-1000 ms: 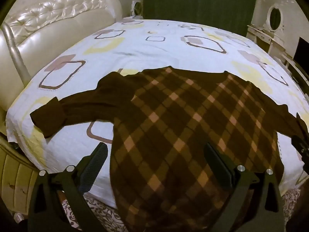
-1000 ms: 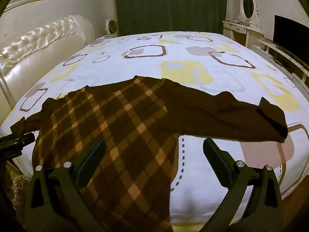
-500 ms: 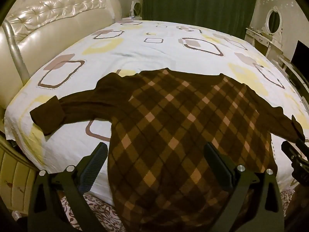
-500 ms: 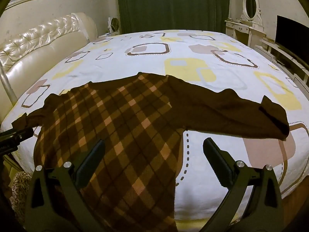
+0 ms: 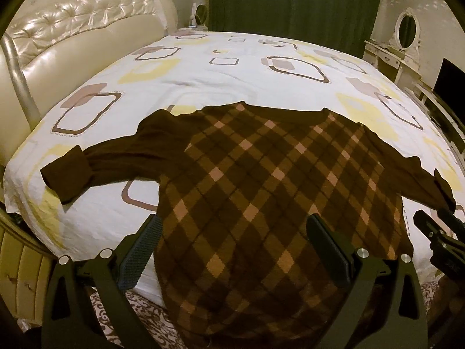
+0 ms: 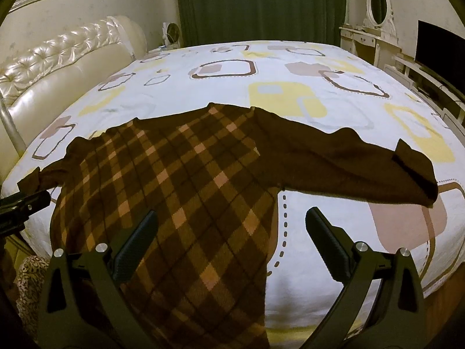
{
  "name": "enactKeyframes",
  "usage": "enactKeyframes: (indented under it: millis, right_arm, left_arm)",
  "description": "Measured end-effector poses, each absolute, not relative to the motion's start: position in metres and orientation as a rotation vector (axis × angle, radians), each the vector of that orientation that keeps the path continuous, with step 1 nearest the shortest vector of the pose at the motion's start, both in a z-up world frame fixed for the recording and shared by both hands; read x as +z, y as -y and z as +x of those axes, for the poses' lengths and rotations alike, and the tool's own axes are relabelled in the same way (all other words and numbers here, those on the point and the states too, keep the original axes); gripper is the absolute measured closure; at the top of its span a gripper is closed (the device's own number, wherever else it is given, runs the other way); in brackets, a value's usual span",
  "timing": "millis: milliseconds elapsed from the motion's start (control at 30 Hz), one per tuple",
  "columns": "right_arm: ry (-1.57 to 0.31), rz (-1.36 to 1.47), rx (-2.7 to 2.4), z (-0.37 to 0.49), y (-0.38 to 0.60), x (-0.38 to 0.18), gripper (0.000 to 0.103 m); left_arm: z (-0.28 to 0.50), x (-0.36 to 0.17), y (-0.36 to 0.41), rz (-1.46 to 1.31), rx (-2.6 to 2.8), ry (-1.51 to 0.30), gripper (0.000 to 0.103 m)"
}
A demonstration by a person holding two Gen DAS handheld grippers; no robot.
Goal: Fold small clothes
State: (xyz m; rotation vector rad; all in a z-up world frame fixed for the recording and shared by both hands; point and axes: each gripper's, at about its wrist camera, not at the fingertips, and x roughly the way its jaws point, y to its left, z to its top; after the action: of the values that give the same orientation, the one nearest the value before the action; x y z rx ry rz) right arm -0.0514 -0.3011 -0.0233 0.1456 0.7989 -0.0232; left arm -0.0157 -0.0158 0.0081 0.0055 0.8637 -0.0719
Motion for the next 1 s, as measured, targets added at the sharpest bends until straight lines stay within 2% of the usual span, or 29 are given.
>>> enactKeyframes:
  millis: [1000]
  right_arm:
    - [-0.820,0.146,-0.019,-0.0510,0.3005,-0.0297,0.002]
  left_arm:
    - [-0.0158,0.0090,0.0169,0.007,-0.069,-0.864,0.004]
